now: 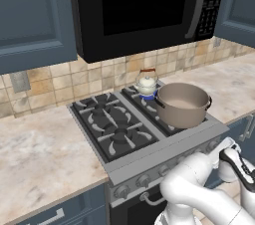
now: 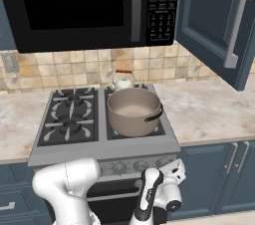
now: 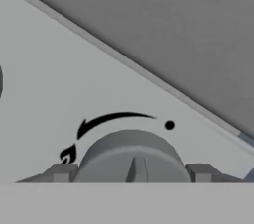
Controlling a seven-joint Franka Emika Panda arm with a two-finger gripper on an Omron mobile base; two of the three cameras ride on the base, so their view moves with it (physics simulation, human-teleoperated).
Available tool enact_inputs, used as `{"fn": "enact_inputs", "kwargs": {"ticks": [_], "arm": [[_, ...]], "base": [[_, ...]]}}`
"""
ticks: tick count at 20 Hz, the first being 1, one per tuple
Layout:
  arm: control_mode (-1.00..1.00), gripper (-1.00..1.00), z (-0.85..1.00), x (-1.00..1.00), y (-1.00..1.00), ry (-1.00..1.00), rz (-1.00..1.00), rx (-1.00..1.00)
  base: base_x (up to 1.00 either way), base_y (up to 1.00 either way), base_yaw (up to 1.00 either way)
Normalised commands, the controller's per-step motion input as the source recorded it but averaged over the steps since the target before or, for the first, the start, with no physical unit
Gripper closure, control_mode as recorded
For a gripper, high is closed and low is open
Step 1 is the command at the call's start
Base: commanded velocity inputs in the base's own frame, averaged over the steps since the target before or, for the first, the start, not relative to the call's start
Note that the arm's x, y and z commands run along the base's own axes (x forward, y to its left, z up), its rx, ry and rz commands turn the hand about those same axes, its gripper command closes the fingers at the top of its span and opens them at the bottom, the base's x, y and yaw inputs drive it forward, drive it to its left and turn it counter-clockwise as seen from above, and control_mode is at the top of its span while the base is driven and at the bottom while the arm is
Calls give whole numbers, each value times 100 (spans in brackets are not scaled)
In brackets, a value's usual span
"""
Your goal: Pick the kettle from the cabinet and place it on a stove burner. Then pick the pot from the counter and place it on another stove burner. Finally, turn both burners on.
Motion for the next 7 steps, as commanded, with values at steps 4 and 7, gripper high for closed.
{"fn": "enact_inputs", "kwargs": {"ticks": [4, 7], "arm": [[-100, 100, -27, -11, -35, -23, 12, -14], [-100, 100, -28, -19, -32, -29, 11, -18]], "base": [[0, 0, 0], [0, 0, 0]]}}
